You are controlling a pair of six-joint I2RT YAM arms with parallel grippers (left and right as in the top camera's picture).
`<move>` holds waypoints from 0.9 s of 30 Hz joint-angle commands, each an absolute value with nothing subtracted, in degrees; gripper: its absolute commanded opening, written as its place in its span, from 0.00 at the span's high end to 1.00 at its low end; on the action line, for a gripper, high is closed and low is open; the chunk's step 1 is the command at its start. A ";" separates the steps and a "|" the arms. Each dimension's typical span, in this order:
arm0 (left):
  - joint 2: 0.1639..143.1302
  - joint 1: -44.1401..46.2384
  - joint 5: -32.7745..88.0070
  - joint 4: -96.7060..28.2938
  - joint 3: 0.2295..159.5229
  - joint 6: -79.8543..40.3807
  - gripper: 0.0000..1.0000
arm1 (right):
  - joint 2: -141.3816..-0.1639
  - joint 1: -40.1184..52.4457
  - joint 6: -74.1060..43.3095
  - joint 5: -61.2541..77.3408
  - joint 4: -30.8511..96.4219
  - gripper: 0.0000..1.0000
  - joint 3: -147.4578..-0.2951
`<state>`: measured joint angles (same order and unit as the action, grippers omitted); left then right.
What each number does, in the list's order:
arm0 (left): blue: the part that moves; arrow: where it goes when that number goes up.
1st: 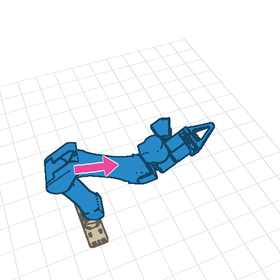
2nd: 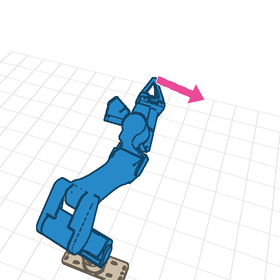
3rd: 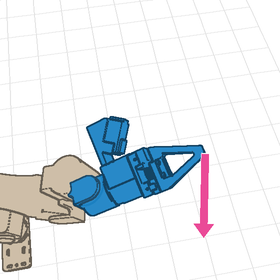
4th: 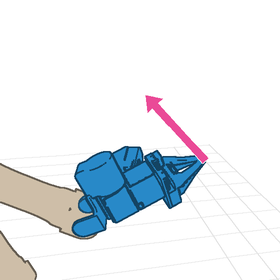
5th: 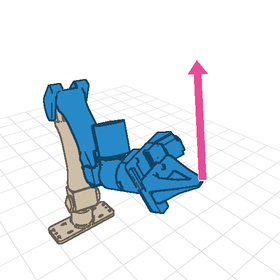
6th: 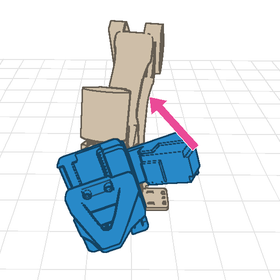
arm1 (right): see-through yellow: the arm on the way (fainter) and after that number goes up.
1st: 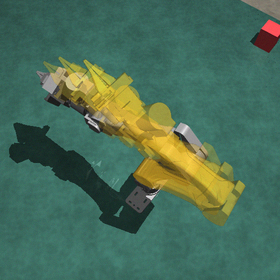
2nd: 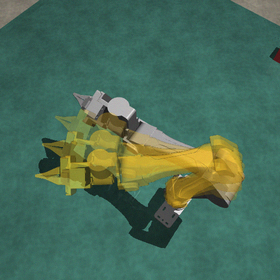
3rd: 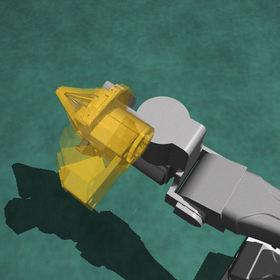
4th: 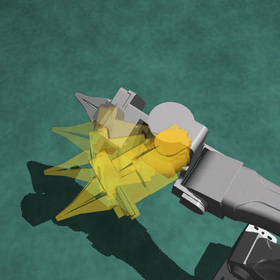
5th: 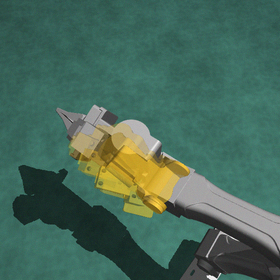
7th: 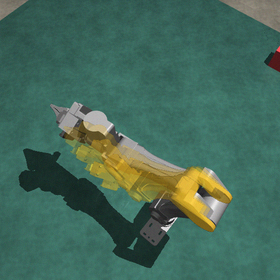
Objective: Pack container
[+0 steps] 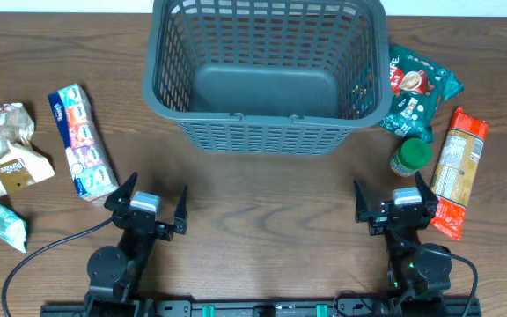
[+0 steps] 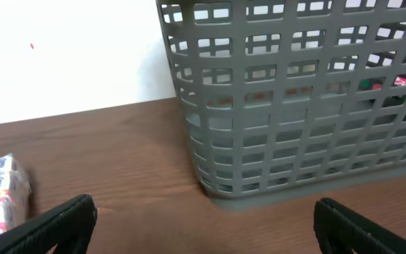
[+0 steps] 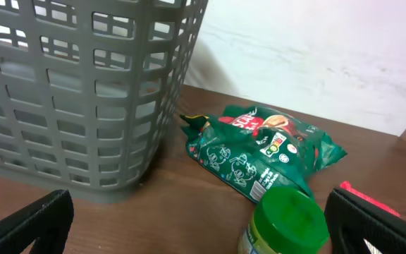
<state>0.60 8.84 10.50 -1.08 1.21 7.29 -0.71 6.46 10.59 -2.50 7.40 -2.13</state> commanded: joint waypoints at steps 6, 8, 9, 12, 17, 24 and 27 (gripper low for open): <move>0.23 8.71 11.11 -3.16 0.23 6.76 0.01 | -0.32 5.98 10.37 -2.31 7.27 0.01 -1.80; 0.23 8.71 11.11 -3.16 0.23 6.74 0.01 | -0.32 5.98 10.35 -2.31 7.27 0.01 -1.80; 0.23 8.71 11.11 -3.16 0.23 6.76 0.01 | -0.32 5.98 10.37 -2.31 7.27 0.01 -1.80; 0.23 8.71 11.11 -3.14 0.23 6.76 0.01 | -0.32 5.98 10.35 -2.31 7.27 0.01 -1.80; 0.23 8.71 11.11 -3.16 0.23 6.74 0.01 | -0.32 5.98 10.37 -2.31 7.27 0.01 -1.80; 0.23 8.71 11.14 -3.16 0.23 6.76 0.01 | -0.32 5.98 10.37 -2.31 7.27 0.01 -1.80; 0.23 8.71 11.11 -3.16 0.23 6.76 0.02 | -0.32 5.98 10.37 -2.31 7.27 0.01 -1.80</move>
<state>0.60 8.84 10.50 -1.08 1.21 7.29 -0.71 6.46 10.59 -2.50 7.40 -2.13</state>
